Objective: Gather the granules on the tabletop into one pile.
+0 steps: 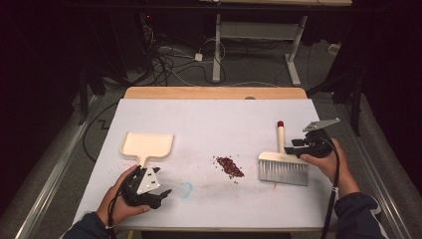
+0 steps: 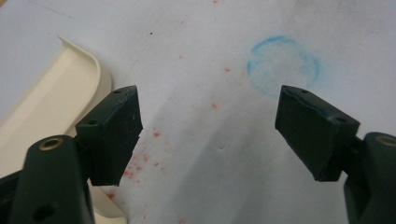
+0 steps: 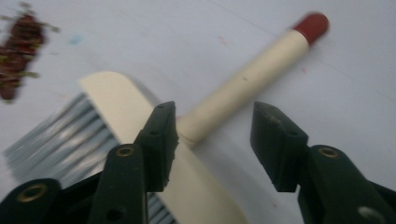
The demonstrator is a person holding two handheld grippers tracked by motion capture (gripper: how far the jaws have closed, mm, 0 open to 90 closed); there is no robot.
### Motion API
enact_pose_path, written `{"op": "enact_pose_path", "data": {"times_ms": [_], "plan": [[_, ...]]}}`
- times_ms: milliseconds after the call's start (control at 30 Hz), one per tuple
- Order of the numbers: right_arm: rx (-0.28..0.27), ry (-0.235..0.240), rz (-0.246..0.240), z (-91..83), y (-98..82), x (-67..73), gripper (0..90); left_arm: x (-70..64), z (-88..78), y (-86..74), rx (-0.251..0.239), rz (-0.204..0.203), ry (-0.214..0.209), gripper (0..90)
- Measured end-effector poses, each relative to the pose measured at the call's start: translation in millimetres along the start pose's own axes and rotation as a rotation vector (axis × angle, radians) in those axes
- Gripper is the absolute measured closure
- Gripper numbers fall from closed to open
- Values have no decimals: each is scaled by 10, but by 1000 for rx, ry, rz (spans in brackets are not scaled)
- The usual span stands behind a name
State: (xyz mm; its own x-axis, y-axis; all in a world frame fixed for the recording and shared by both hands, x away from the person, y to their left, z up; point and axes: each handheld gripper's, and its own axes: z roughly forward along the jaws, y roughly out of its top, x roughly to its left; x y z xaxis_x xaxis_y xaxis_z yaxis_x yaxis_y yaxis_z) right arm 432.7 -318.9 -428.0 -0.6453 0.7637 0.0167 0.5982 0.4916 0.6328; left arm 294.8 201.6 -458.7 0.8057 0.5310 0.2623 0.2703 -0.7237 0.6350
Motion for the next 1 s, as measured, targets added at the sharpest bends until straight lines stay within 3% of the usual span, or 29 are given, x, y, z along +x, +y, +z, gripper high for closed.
{"op": "enact_pose_path", "data": {"times_ms": [167,233,533,700,1000], "plan": [[36,-134,40,225,12,7,657,-11,9,4,5,8,-6,218],[43,-181,47,290,19,0,651,-14,11,3,6,10,-7,218],[34,-208,55,327,26,-4,572,-8,1,-4,3,6,-4,218],[-61,-221,69,186,33,21,504,0,-16,-4,-7,-1,4,217],[-336,-202,-12,-208,93,348,368,19,-52,-9,-24,-11,18,215]]}}
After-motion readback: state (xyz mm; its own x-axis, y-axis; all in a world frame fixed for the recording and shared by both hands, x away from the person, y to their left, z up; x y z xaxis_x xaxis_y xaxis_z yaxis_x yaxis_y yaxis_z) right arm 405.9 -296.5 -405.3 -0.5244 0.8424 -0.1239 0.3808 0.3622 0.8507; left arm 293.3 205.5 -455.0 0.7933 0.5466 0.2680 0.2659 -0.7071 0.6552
